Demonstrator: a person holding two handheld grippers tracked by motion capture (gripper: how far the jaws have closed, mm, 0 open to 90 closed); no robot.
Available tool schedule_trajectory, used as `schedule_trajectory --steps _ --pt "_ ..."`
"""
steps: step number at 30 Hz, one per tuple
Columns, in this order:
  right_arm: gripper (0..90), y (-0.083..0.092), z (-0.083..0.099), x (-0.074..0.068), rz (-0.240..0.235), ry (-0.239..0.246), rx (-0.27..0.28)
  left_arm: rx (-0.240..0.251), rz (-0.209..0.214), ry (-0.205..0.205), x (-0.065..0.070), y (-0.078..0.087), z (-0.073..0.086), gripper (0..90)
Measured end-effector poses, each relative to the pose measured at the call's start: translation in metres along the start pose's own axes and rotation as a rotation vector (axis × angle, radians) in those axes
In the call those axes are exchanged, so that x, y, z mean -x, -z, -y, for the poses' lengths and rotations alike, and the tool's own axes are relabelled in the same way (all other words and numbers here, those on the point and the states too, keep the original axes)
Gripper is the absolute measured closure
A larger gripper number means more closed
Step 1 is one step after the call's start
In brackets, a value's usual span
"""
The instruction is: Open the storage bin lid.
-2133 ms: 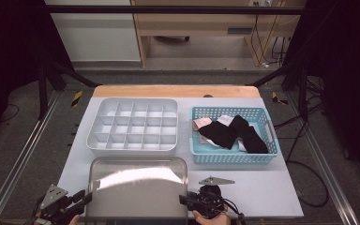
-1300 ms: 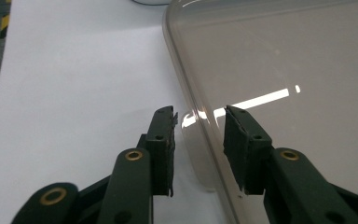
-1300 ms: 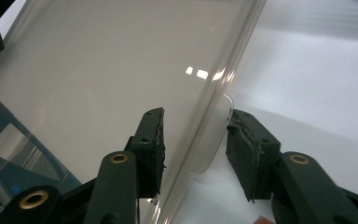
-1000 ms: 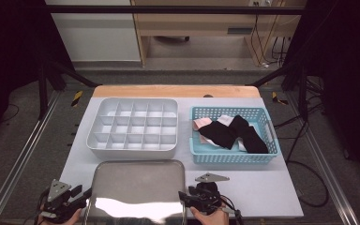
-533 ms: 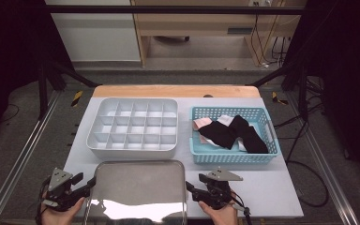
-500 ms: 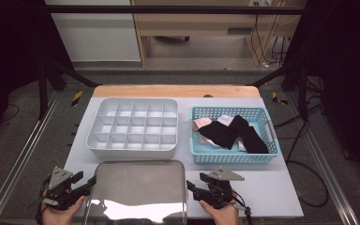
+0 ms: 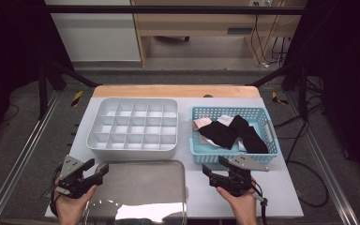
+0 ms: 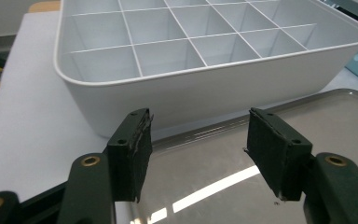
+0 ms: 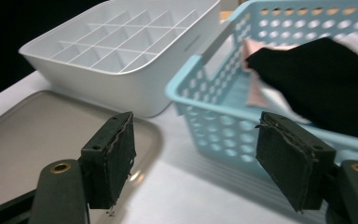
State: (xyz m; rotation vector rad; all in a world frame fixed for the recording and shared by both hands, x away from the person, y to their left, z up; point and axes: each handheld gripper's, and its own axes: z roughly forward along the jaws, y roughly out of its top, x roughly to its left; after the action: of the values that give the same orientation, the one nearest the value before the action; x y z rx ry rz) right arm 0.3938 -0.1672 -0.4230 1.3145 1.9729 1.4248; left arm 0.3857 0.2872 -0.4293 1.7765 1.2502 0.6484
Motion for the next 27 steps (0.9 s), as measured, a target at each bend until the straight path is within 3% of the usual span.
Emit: schedule_trajectory --steps 10,16,20,27 --pt "27.6 0.014 -0.022 0.028 0.053 -0.004 0.045 -0.012 0.026 0.001 0.001 -0.003 0.012 38.2" --pt "28.1 0.018 -0.034 0.049 0.117 -0.019 0.067 -0.008 0.021 -0.004 0.0 -0.003 0.014 36.5" --pt "28.5 0.019 -0.044 0.055 0.155 -0.018 0.076 -0.031 0.03 -0.006 -0.003 -0.007 0.017 35.1" --pt "27.7 0.013 -0.063 0.061 0.153 -0.018 0.078 -0.01 0.039 0.004 -0.007 -0.005 0.019 32.3"
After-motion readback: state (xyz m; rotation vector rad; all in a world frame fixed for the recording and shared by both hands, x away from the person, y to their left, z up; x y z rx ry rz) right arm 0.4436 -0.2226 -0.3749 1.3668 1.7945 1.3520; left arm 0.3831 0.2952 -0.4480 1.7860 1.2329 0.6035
